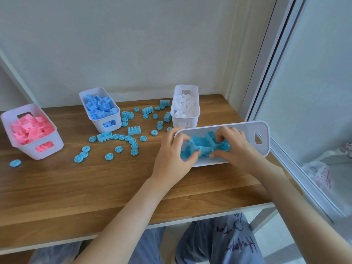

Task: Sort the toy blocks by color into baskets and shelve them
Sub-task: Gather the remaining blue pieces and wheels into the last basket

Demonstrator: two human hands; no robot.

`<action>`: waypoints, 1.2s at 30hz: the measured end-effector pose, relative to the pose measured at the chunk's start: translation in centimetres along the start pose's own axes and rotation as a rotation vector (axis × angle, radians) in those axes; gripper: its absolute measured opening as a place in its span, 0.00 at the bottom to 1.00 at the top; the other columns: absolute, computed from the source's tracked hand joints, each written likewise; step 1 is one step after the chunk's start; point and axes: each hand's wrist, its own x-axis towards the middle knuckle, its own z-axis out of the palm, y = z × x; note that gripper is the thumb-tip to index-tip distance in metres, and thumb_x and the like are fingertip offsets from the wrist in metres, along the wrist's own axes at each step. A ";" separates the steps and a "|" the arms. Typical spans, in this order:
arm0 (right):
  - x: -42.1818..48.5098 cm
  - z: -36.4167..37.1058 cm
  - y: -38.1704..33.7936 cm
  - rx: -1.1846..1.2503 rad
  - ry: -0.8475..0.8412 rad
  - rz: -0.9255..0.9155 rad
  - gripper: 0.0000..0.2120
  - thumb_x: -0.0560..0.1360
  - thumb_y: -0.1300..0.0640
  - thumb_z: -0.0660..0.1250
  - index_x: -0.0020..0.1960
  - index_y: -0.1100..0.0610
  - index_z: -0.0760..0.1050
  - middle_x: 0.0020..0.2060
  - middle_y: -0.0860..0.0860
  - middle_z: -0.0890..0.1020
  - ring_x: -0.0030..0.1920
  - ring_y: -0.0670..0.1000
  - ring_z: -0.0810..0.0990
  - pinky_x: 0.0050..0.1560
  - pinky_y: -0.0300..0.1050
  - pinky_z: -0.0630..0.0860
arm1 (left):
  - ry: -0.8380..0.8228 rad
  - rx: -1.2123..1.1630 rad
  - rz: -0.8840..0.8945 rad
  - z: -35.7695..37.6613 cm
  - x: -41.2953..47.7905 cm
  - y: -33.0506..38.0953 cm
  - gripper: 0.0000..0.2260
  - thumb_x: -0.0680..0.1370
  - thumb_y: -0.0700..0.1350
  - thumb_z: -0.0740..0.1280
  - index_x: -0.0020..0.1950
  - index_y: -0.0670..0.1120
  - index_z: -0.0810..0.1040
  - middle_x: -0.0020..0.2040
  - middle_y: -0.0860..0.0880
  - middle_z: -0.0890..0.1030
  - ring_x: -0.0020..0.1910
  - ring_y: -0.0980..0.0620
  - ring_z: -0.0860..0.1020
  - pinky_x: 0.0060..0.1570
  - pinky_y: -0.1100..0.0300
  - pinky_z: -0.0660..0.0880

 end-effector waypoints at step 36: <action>1.9 2.2 -4.1 -0.106 0.224 -0.153 0.09 0.79 0.57 0.61 0.58 0.53 0.75 0.53 0.48 0.79 0.55 0.49 0.74 0.55 0.42 0.65 | -0.418 -0.422 -0.368 -3.1 1.7 2.0 0.23 0.81 0.57 0.53 0.76 0.55 0.56 0.75 0.55 0.60 0.72 0.59 0.60 0.63 0.69 0.59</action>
